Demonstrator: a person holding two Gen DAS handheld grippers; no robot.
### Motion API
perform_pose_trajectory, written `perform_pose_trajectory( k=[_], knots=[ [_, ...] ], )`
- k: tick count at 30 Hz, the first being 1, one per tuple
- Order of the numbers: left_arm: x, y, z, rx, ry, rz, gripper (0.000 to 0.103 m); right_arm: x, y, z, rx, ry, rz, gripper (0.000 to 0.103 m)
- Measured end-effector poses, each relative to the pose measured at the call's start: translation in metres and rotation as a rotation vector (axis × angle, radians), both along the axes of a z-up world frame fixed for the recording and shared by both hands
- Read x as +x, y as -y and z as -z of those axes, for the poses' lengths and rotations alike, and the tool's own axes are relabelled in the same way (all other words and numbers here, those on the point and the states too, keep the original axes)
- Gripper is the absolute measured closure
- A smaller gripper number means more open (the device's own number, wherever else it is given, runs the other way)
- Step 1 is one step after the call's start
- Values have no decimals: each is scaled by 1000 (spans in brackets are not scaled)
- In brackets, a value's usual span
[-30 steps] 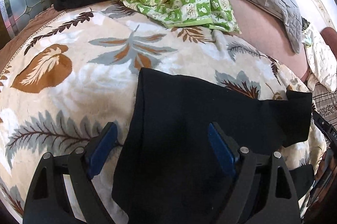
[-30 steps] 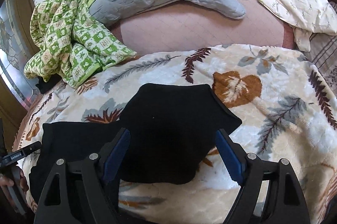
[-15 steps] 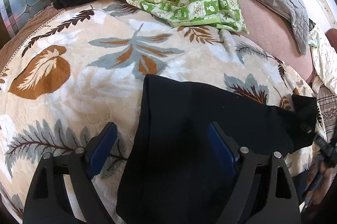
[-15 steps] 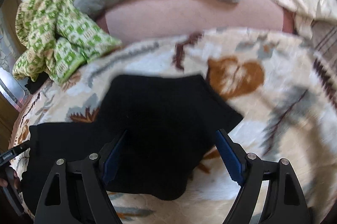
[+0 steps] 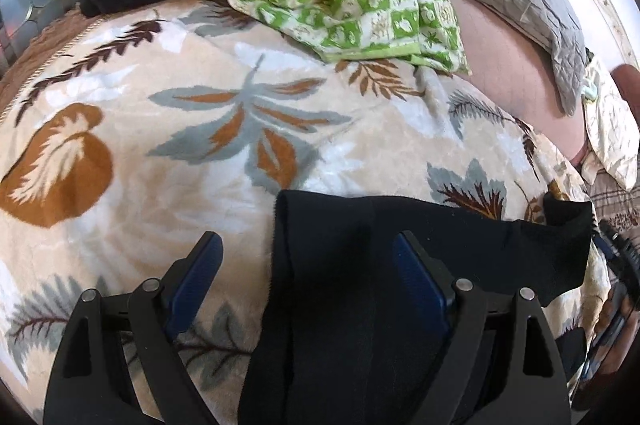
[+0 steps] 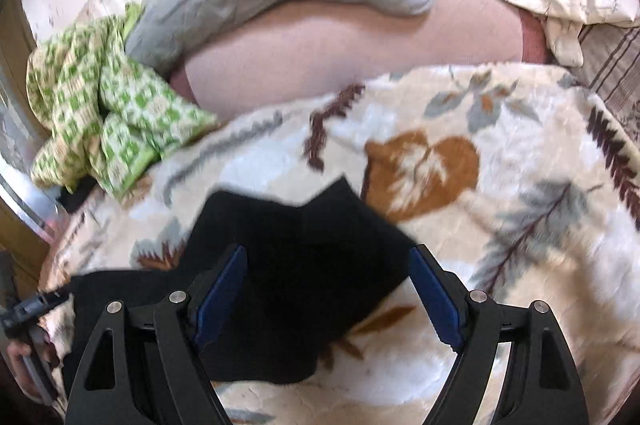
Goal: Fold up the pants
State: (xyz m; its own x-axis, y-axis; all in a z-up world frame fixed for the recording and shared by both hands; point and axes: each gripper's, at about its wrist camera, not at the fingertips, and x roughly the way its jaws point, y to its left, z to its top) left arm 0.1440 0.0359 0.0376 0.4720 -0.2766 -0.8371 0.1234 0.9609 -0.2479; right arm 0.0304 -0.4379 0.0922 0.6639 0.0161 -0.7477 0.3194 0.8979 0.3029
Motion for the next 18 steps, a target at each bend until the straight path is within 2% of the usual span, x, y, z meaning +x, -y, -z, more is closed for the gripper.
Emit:
perform_pose_trajectory(
  k=[2, 4, 6, 8, 11, 17, 18],
  knots=[
    [2, 6, 3, -2, -10, 33, 15, -6, 11, -11, 25, 61, 19, 19],
    [4, 14, 6, 25, -10, 61, 15, -4, 18, -14, 3, 82, 59, 16],
    [6, 20, 8, 53, -5, 75, 15, 12, 23, -3, -50, 14, 54, 16],
    [10, 21, 10, 58, -8, 79, 15, 29, 26, 13, -59, -45, 22, 16],
    [15, 22, 10, 61, -6, 90, 15, 52, 26, 39, -94, -89, -17, 16],
    [27, 32, 21, 121, -17, 125, 15, 95, 31, 79, -1, -156, -75, 14],
    [29, 34, 24, 125, -14, 136, 15, 98, 30, 82, -10, -156, -78, 18]
  ],
)
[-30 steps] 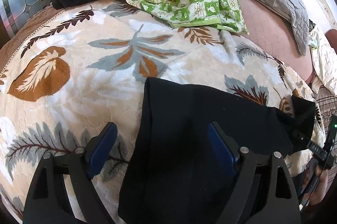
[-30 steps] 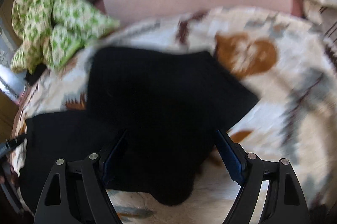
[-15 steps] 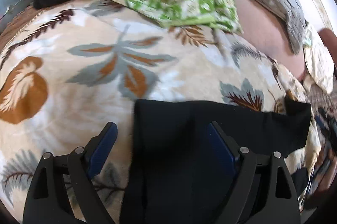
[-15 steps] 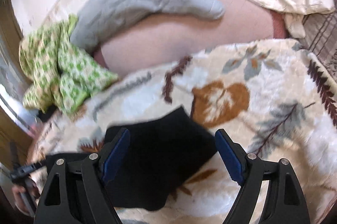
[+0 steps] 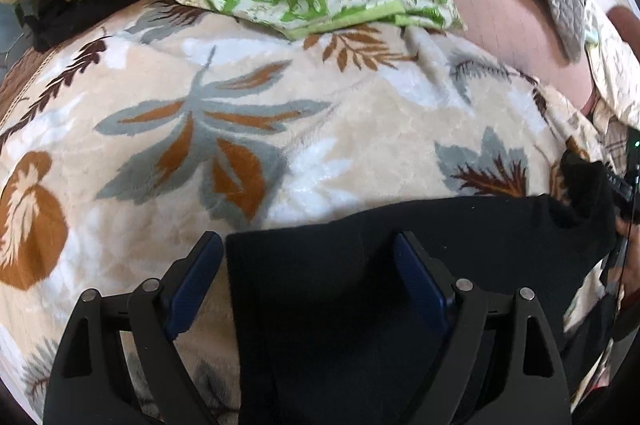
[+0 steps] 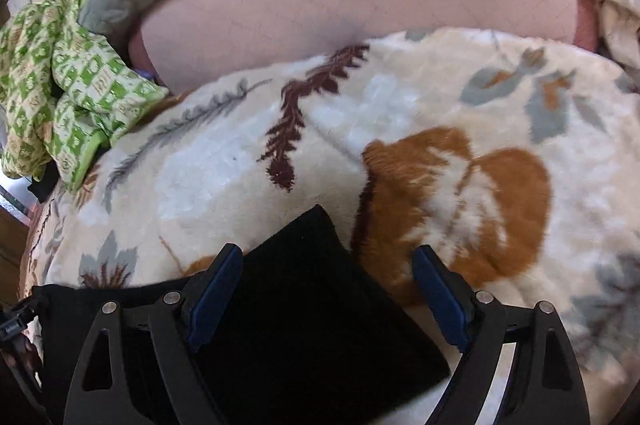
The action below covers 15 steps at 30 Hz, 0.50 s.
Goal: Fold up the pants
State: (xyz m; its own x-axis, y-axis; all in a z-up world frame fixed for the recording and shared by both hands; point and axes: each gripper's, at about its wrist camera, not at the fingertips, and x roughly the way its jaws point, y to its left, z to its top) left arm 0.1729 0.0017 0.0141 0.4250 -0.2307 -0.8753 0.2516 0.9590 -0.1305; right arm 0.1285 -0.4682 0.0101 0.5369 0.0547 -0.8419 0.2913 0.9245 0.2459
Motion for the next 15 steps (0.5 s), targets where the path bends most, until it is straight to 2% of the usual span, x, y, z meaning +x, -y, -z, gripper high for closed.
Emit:
perform_pose_trajectory(
  k=[1, 2, 3, 4, 5, 8, 12, 15],
  knots=[
    [0, 3, 0, 0, 14, 14, 15, 1, -3, 0, -30, 17, -15, 26],
    [0, 5, 0, -1, 22, 26, 17, 1, -6, -1, -45, 23, -34, 62],
    [0, 7, -1, -9, 25, 40, 24, 1, -9, -2, -64, 18, -53, 98],
    [-1, 9, -3, -8, 33, 50, 49, -1, -9, -5, -71, 19, -67, 97],
    [-2, 12, -5, -3, 38, 59, 80, -4, -7, -9, -52, 36, -66, 97],
    [-12, 9, -24, -62, 63, 69, 91, -25, 7, -36, -41, 126, -19, 97],
    [-47, -1, -64, -151, 167, 128, 92, -70, 35, -85, -47, 262, 58, 98],
    [-94, -11, -94, -192, 263, 211, 92, -121, 60, -124, -29, 362, 118, 98]
  ],
)
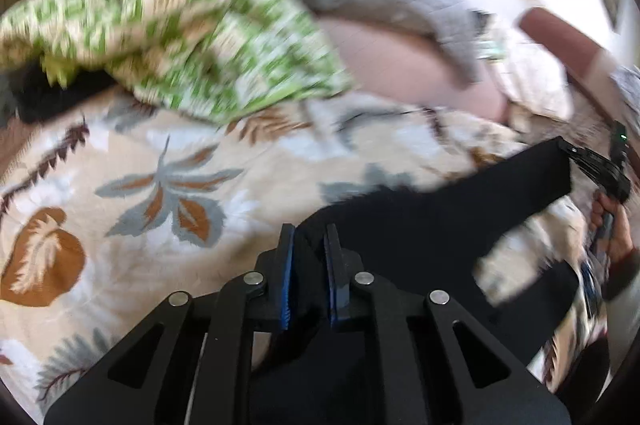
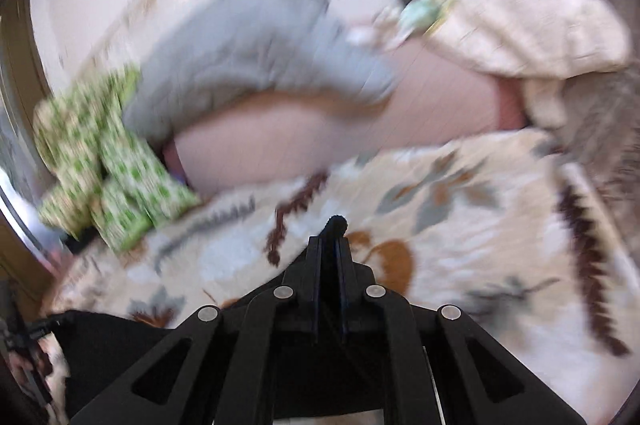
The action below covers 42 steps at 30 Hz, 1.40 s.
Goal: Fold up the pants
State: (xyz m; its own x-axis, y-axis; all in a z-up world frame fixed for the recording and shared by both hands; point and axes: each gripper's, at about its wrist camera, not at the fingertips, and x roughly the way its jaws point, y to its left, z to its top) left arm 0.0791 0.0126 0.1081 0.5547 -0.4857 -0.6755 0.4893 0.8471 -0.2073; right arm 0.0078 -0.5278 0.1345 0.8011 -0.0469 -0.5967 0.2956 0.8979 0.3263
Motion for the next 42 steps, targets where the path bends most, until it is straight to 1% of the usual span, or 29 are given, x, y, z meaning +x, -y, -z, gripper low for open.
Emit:
perform_pose_trajectory(
  k=[2, 3, 5, 6, 8, 9, 11, 12, 14, 16, 17, 18, 19, 20, 21, 22, 24, 26, 27, 28, 30, 31, 32, 34, 35, 37, 38, 41, 42],
  knots=[
    [-30, -10, -9, -28, 43, 51, 92, -45, 8, -18, -9, 47, 9, 98],
    [-42, -15, -10, -35, 46, 65, 92, -65, 9, -23, -23, 58, 11, 98],
    [-63, -25, -2, -33, 10, 88, 92, -116, 13, -22, -41, 48, 16, 98],
    [-72, -31, 6, -17, -18, 89, 92, -135, 14, -17, -42, 29, 21, 103],
    [-83, -41, 23, 14, -74, 75, 93, -175, 11, 3, -64, -60, 42, 103],
    [-87, -47, 32, 25, -111, 59, 93, -193, 10, 17, -72, -124, 55, 103],
    [-90, -56, 42, 11, -166, 31, 94, -221, 12, 34, -50, -189, 90, 103],
    [-91, -61, 46, -4, -197, 15, 95, -234, 15, 42, -19, -210, 104, 103],
    [-97, -64, 47, 3, -193, -9, 95, -258, 17, 55, 43, -233, 131, 103],
    [-101, -67, 45, -12, -191, -26, 95, -270, 10, 53, 71, -221, 131, 97],
    [-103, -67, 43, -19, -187, -38, 91, -273, 7, 51, 87, -196, 129, 94],
    [-104, -67, 40, -26, -180, -50, 89, -275, 2, 48, 117, -164, 114, 79],
    [-107, -69, 39, -34, -176, -58, 81, -275, -5, 46, 149, -144, 86, 63],
    [-107, -71, 37, -39, -176, -70, 59, -275, -13, 46, 174, -134, 60, 34],
    [-107, -74, 36, -50, -180, -93, 45, -271, -23, 47, 189, -140, 42, 29],
    [-108, -77, 35, -76, -183, -116, 29, -268, -29, 50, 196, -149, 28, 29],
    [-108, -87, 32, -162, -195, -158, 28, -257, -48, 58, 226, -174, -25, 29],
    [-106, -91, 31, -211, -225, -186, 17, -244, -72, 64, 250, -192, -83, 29],
    [-104, -91, 32, -223, -231, -200, 17, -239, -87, 65, 249, -184, -113, 29],
    [-100, -88, 34, -214, -239, -210, 17, -230, -107, 65, 230, -171, -162, 29],
    [-94, -82, 41, -182, -263, -231, 17, -217, -142, 63, 160, -162, -244, 29],
    [-91, -78, 45, -169, -281, -245, 17, -207, -170, 62, 102, -152, -319, 29],
    [-89, -76, 49, -168, -299, -253, 17, -202, -186, 61, 72, -147, -361, 29],
    [-86, -69, 56, -192, -338, -245, 17, -183, -236, 60, 6, -122, -487, 29],
    [-86, -66, 57, -202, -346, -235, 17, -176, -251, 59, -11, -111, -527, 29],
    [-89, -59, 56, -205, -330, -221, 17, -162, -287, 63, -71, -92, -601, 29],
    [-90, -55, 55, -196, -317, -215, 17, -155, -298, 64, -96, -91, -618, 29],
    [-92, -43, 54, -160, -288, -182, 18, -141, -323, 74, -143, -91, -680, 34],
    [-92, -39, 54, -157, -279, -167, 18, -135, -331, 78, -175, -100, -699, 48]
  ],
)
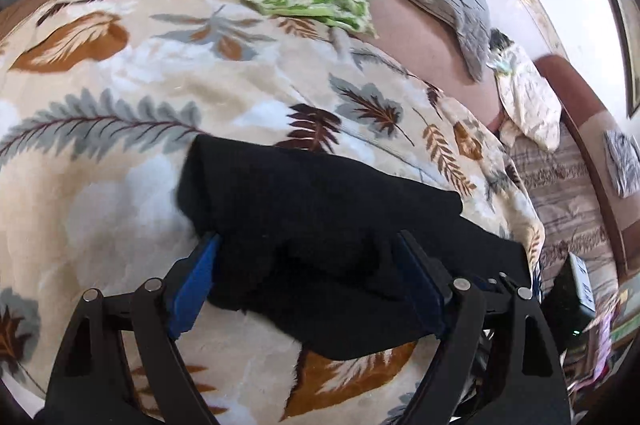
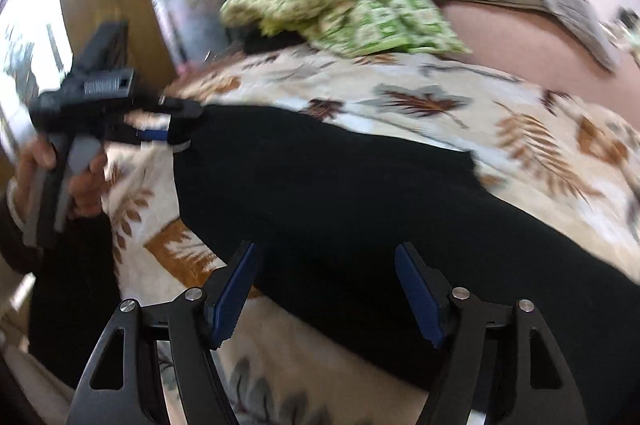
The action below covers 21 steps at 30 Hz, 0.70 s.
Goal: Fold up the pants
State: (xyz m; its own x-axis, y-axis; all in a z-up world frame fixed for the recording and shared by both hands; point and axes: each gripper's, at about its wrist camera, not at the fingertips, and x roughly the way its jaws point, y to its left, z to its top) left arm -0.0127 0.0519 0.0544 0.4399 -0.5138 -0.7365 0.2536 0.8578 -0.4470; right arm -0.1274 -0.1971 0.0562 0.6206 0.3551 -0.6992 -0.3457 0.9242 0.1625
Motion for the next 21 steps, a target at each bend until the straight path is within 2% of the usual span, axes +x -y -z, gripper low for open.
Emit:
perform_pose_trajectory(
  k=[1, 2, 3, 4, 7, 10, 12, 13, 14, 15, 16, 18, 19, 20, 21],
  knots=[
    [2, 1, 0, -1, 4, 7, 27, 5, -6, 6, -48, 2, -11, 60],
    [4, 3, 1, 6, 4, 16, 48, 10, -10, 9, -79, -2, -4, 87],
    [7, 5, 1, 23, 0, 25, 61, 14, -11, 13, -96, -10, 8, 97],
    [9, 5, 1, 29, -9, 33, 80, 17, -8, 14, -79, -12, 19, 98],
    [1, 1, -8, 13, 0, 55, 86, 17, 7, 0, 16, -10, 44, 99],
    [-22, 0, -22, 76, 64, 105, 85, 2, 10, -24, 47, 22, 23, 99],
    [-31, -3, -18, 137, 64, 93, 74, -12, 6, -31, 44, 23, -18, 99],
    [-32, -3, -13, 174, 59, 82, 58, -16, 2, -29, 43, 8, -39, 99],
    [-32, -5, -5, 243, 51, 49, 42, -20, -3, -23, 29, -6, -55, 99],
    [-32, -8, 0, 276, 43, 23, 36, -22, -9, -14, 3, -16, -62, 99],
    [-31, -14, 4, 265, 18, 3, 33, -21, -15, -1, -26, -38, -59, 99],
    [-29, -23, 3, 201, -21, -15, 33, -19, -17, 16, -24, -70, -42, 97],
    [-30, -28, -2, 190, -16, -25, 32, -21, -14, 16, -3, -49, -27, 95],
    [-31, -32, -10, 195, 12, -42, 28, -21, -13, 14, 8, -53, -24, 85],
    [-31, -35, -15, 202, 34, -57, 26, -21, -9, 9, 30, -78, -24, 67]
  ],
)
